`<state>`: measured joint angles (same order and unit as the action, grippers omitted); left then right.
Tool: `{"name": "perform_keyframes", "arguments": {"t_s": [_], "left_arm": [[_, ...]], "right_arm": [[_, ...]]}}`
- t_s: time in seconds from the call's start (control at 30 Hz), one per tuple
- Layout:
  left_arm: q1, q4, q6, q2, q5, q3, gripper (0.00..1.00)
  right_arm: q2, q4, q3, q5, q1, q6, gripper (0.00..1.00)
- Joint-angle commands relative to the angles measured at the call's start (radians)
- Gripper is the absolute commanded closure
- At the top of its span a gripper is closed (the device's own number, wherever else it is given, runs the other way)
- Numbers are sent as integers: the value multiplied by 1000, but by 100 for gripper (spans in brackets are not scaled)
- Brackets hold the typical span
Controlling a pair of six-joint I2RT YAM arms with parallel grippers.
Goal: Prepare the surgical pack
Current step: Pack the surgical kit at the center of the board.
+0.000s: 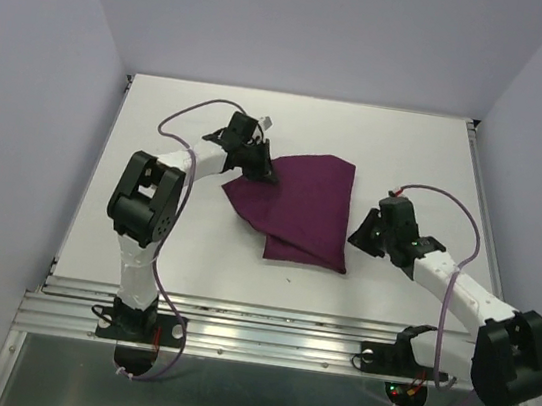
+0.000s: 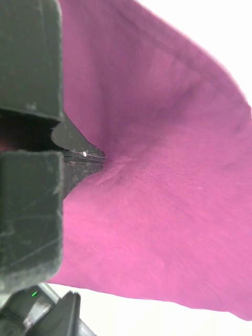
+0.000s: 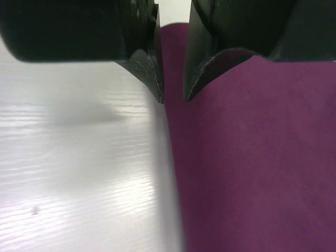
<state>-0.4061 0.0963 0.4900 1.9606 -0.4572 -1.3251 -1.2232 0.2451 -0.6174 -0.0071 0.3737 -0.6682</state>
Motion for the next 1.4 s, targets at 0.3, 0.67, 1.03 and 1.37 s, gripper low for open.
{"name": "perform_keyframes", "arguments": {"t_s": [0.3,0.67,1.03,1.37], "left_arm": [[50,117,-38,-471,134,241,12],[50,25,74,-557,0,503,1],[36,-104,111,-419,-81,527,12],[27,-20,84,-492,-49,472,100]], "right_arm": [[130,74,-173,30,97,32,76],[-32,17,-254,41,249,48,71],[-111,-1,-288,-71,284,55,71],[-174,-193,-266,-275,284,-47,71]]}}
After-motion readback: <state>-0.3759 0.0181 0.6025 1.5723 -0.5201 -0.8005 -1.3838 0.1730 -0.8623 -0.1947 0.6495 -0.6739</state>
